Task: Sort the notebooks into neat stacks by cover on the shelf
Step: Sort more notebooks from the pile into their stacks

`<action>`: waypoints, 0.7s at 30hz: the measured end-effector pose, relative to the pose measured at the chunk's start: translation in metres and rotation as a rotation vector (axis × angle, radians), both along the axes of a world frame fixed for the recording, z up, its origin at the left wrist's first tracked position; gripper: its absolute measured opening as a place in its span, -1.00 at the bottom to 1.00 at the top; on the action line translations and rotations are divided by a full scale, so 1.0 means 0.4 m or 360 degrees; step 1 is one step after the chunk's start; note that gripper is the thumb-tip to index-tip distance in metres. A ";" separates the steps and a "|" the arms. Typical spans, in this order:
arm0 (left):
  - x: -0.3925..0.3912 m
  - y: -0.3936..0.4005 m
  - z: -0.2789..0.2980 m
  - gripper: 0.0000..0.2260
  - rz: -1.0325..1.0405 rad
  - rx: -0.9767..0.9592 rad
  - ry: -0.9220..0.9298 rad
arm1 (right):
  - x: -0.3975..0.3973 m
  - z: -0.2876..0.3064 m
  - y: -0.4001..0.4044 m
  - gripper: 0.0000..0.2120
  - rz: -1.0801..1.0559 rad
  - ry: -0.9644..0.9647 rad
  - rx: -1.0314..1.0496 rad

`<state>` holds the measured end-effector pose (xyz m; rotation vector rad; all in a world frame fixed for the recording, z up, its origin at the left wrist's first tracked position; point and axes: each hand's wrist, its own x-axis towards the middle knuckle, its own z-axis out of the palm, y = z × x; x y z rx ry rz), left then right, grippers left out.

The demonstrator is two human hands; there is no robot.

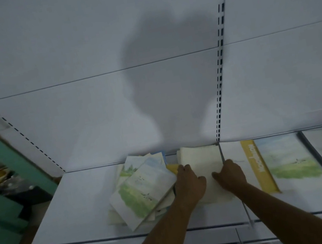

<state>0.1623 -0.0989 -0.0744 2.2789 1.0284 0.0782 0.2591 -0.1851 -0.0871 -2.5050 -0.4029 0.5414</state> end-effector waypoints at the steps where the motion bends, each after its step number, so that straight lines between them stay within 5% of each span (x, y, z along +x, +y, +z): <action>1: -0.003 0.003 0.003 -0.54 -0.0011 -0.0004 -0.0016 | -0.003 -0.002 0.004 -0.52 -0.0024 0.0004 0.0021; 6: -0.024 0.022 0.043 -0.64 0.0008 -0.0005 -0.0217 | -0.017 0.025 0.024 -0.57 -0.0112 -0.0047 -0.0043; 10: -0.054 0.076 0.093 -0.74 0.0060 0.0080 -0.0329 | -0.053 0.058 0.064 -0.59 -0.0084 -0.0384 -0.0076; 15: -0.176 0.224 0.077 -0.69 0.0171 0.0420 0.0070 | -0.154 0.086 0.146 -0.76 0.0377 -0.0174 0.0125; 21: -0.304 0.326 0.059 -0.53 0.0273 0.0556 0.0441 | -0.287 0.062 0.226 -0.68 0.0488 0.0373 0.0043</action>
